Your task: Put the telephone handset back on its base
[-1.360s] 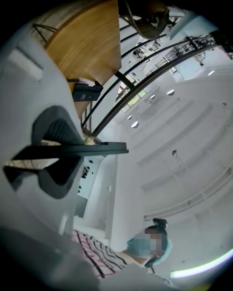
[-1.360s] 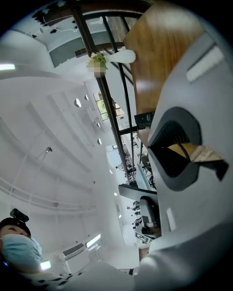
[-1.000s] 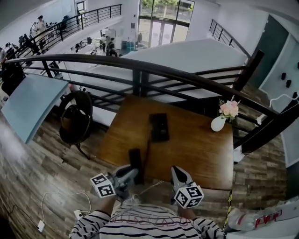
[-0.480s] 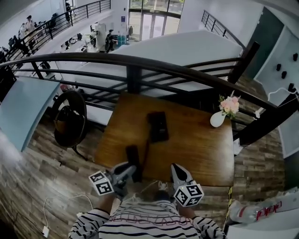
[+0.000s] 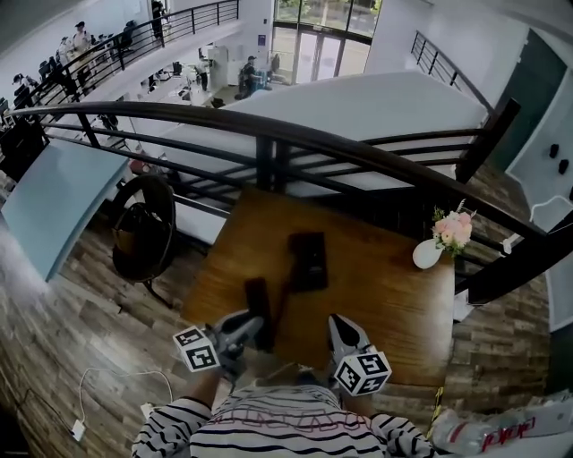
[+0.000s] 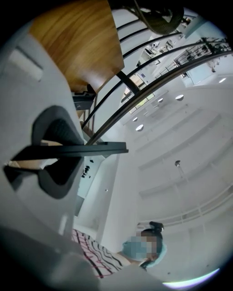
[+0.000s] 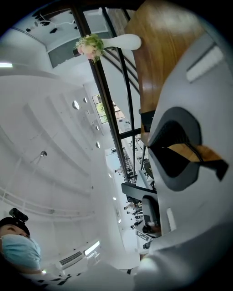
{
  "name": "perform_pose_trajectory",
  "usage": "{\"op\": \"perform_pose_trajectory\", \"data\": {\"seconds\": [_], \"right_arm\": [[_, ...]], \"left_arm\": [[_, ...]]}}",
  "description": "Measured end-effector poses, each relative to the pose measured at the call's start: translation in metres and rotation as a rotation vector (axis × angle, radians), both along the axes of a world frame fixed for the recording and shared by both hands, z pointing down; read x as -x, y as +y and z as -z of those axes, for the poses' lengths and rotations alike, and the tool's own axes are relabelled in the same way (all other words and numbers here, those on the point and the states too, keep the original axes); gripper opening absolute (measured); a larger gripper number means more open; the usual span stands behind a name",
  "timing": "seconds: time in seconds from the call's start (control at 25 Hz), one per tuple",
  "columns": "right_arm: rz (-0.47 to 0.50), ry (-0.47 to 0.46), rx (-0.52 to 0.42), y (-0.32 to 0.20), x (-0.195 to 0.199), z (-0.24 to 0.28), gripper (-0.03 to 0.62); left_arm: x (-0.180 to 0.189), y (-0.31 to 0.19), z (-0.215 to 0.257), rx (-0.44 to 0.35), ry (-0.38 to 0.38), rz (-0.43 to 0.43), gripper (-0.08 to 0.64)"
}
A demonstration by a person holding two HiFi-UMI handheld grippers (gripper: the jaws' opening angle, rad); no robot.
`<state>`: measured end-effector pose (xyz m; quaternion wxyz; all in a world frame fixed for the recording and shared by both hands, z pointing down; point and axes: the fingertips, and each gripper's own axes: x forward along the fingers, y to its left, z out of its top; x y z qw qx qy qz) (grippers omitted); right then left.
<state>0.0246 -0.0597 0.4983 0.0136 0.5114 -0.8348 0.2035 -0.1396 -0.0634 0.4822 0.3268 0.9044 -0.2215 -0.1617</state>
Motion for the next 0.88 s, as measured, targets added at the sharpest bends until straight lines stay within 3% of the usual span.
{"op": "perform_pose_trajectory", "data": {"seconds": [0.52, 0.88], "right_arm": [[0.070, 0.001, 0.007, -0.070, -0.039, -0.003, 0.000], [0.062, 0.003, 0.035, -0.092, -0.067, -0.015, 0.000]], "left_arm": [[-0.050, -0.075, -0.016, 0.018, -0.028, 0.001, 0.071], [-0.078, -0.130, -0.046, 0.040, -0.023, -0.026, 0.071]]}}
